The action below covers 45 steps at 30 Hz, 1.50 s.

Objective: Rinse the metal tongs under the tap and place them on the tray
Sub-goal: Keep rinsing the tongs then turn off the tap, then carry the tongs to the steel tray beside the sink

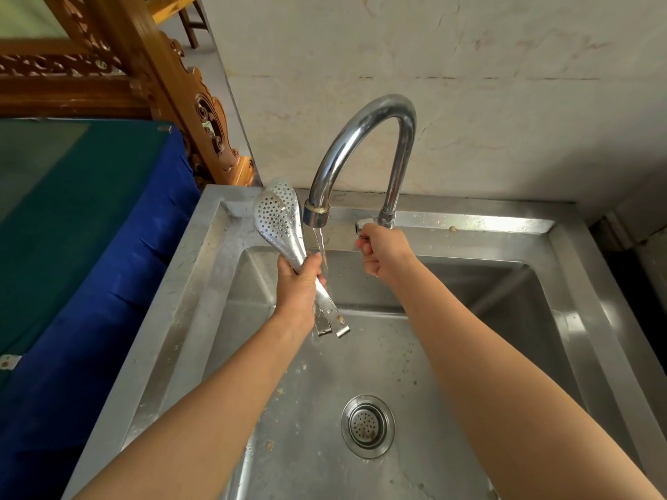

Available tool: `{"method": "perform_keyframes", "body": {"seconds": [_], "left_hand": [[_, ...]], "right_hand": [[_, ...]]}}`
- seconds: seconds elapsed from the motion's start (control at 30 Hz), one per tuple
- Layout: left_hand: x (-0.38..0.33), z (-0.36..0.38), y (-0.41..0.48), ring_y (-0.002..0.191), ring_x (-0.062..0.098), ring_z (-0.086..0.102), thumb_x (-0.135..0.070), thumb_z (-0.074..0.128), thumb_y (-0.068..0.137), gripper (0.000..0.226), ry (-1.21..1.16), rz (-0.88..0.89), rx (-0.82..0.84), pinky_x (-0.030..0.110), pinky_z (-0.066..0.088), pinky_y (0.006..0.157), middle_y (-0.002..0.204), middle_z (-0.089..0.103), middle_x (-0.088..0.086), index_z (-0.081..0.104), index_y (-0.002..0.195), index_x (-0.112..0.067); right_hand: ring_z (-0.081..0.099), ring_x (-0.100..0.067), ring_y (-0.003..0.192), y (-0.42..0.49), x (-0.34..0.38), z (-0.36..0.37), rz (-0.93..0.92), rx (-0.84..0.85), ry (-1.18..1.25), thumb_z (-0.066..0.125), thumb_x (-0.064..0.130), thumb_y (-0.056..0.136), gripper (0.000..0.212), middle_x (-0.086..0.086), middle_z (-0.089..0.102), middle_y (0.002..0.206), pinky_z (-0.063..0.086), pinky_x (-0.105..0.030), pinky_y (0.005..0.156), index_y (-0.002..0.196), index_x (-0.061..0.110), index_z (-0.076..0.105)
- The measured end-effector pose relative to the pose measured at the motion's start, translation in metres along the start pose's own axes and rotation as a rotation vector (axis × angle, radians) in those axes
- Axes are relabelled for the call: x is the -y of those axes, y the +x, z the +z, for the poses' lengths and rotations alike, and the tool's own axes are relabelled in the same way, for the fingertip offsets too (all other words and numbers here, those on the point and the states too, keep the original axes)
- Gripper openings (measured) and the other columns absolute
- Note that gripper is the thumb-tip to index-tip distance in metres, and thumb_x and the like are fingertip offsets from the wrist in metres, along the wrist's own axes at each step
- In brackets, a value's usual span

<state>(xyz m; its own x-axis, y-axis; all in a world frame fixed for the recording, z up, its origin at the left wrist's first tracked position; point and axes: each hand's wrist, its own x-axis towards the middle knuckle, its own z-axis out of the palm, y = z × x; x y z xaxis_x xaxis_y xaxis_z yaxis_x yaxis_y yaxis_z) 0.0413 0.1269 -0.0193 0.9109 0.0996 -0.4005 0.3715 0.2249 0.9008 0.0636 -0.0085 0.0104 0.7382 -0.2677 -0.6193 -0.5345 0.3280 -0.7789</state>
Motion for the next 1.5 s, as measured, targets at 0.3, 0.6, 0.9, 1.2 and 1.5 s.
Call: {"method": "perform_keyframes", "body": {"seconds": [0.3,0.6,0.9,1.2,1.5], "left_hand": [[-0.022,0.009,0.016,0.048,0.008,0.048,-0.015,0.06,0.083,0.017,-0.062,0.056,0.0,0.027,0.042,0.058,0.054,0.054,-0.01,0.047,0.084,-0.026],[-0.017,-0.01,0.01,0.042,0.005,0.047,-0.018,0.057,0.083,0.014,0.064,0.117,0.042,0.017,0.041,0.041,0.052,0.049,-0.012,0.048,0.09,-0.027],[0.025,-0.029,-0.025,0.038,0.005,0.04,-0.007,0.051,0.087,0.011,0.134,-0.075,0.034,0.021,0.039,0.037,0.052,0.046,-0.004,0.048,0.085,-0.017],[0.035,-0.023,-0.075,0.033,0.007,0.033,-0.014,0.052,0.09,0.02,0.139,-0.212,0.145,0.02,0.031,0.033,0.043,0.038,-0.006,0.043,0.071,-0.015],[0.013,0.073,-0.141,0.051,0.014,0.057,-0.031,0.065,0.082,0.024,0.13,-0.168,0.321,0.031,0.045,0.061,0.05,0.06,-0.004,0.058,0.07,-0.013]], "right_hand": [[0.025,-0.005,0.024,-0.002,-0.002,-0.002,-0.015,0.03,0.0,0.042,0.009,0.086,0.024,0.005,0.044,0.035,0.018,-0.011,0.03,0.062,0.011,0.046],[0.025,-0.006,0.028,-0.007,-0.004,-0.011,-0.03,0.099,-0.113,0.044,0.012,0.087,0.029,0.003,0.041,0.04,0.017,-0.014,0.03,0.06,0.009,0.051],[0.031,-0.003,0.026,-0.005,-0.021,-0.018,-0.106,0.032,-0.308,0.047,0.015,0.087,0.028,0.0,0.046,0.052,0.025,-0.013,0.032,0.06,0.013,0.054],[0.064,-0.022,0.071,-0.029,-0.039,-0.034,-0.173,-0.062,-0.479,0.032,0.038,0.098,0.049,-0.012,0.072,0.08,0.052,-0.035,0.075,0.087,0.005,0.066],[0.055,0.002,0.095,-0.197,-0.059,-0.128,-0.308,0.114,-0.613,0.043,0.042,0.094,0.035,0.006,0.063,0.116,0.039,0.001,0.078,0.123,0.024,0.053]]}}
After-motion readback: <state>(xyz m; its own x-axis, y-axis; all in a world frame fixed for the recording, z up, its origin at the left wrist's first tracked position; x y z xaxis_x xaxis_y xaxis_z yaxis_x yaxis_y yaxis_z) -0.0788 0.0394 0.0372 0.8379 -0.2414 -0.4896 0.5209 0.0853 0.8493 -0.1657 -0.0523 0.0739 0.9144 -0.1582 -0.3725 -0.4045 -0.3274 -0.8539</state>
